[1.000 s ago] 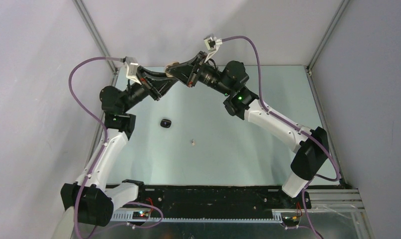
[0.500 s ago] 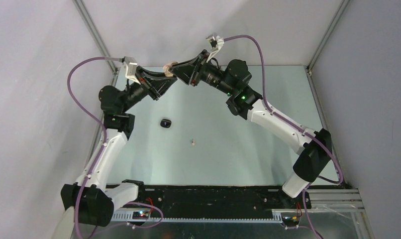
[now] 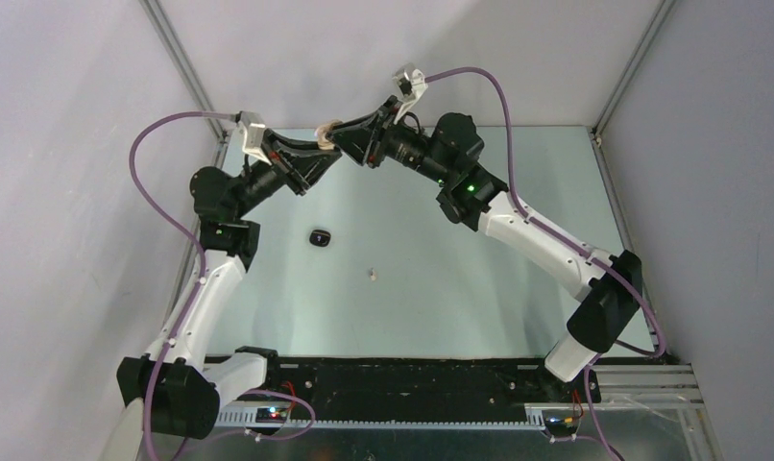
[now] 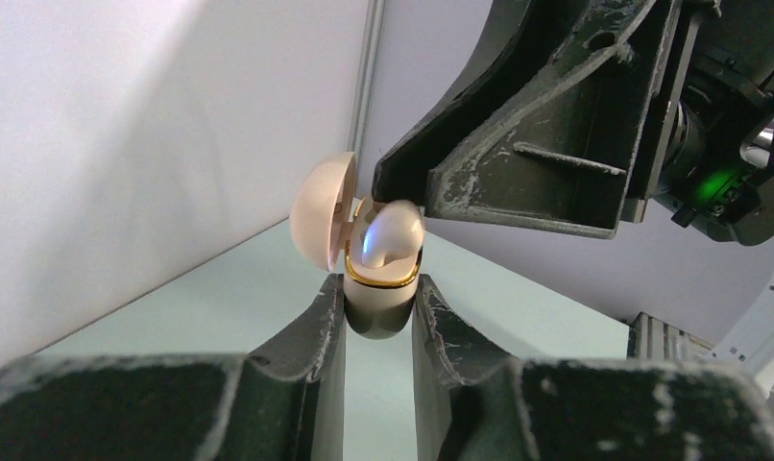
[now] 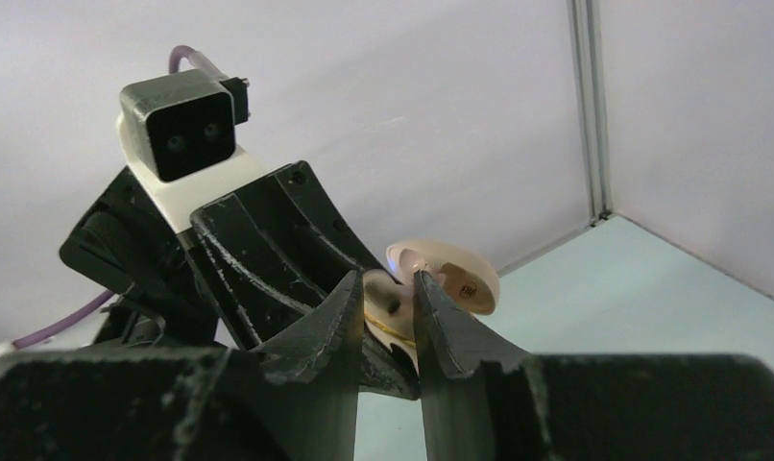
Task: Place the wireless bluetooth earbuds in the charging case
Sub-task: Place the earbud in the charging case.
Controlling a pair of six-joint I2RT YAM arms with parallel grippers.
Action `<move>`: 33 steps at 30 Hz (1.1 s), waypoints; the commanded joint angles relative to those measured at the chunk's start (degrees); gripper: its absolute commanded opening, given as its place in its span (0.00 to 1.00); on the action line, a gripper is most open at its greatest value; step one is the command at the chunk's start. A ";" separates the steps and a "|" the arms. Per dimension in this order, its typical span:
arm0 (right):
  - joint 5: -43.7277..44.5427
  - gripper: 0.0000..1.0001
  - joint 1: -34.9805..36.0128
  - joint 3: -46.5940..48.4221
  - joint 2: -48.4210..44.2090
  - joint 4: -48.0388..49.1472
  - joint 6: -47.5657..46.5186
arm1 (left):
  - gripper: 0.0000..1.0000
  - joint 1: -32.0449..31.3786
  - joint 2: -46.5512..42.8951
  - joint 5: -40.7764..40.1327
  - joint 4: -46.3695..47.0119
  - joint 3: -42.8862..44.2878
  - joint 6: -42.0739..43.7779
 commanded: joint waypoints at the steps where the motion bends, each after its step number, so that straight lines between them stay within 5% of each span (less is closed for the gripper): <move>1: 2.90 0.30 0.95 2.98 1.12 -8.84 -6.62 | 0.00 -1.30 -3.52 4.58 6.47 0.40 1.61; 10: 3.49 0.30 0.17 6.78 1.43 -13.85 -9.74 | 0.00 -1.80 -4.24 5.03 6.47 -1.56 2.64; 20: -25.21 0.34 -6.15 -2.78 -10.45 -12.25 -12.36 | 0.00 -0.94 -3.04 2.60 5.27 -2.93 3.84; 23: -26.42 0.35 -7.22 -7.32 -13.26 -14.41 -14.88 | 0.00 -0.78 -2.27 1.70 4.95 -3.19 4.20; 27: -26.39 0.33 -9.41 -15.10 -15.19 -17.43 -22.36 | 0.00 0.34 -2.19 1.57 3.62 -3.12 4.35; 33: -29.91 0.26 -10.25 -23.53 -9.59 -31.34 -45.42 | 0.00 3.43 -4.42 2.94 0.18 -4.45 4.79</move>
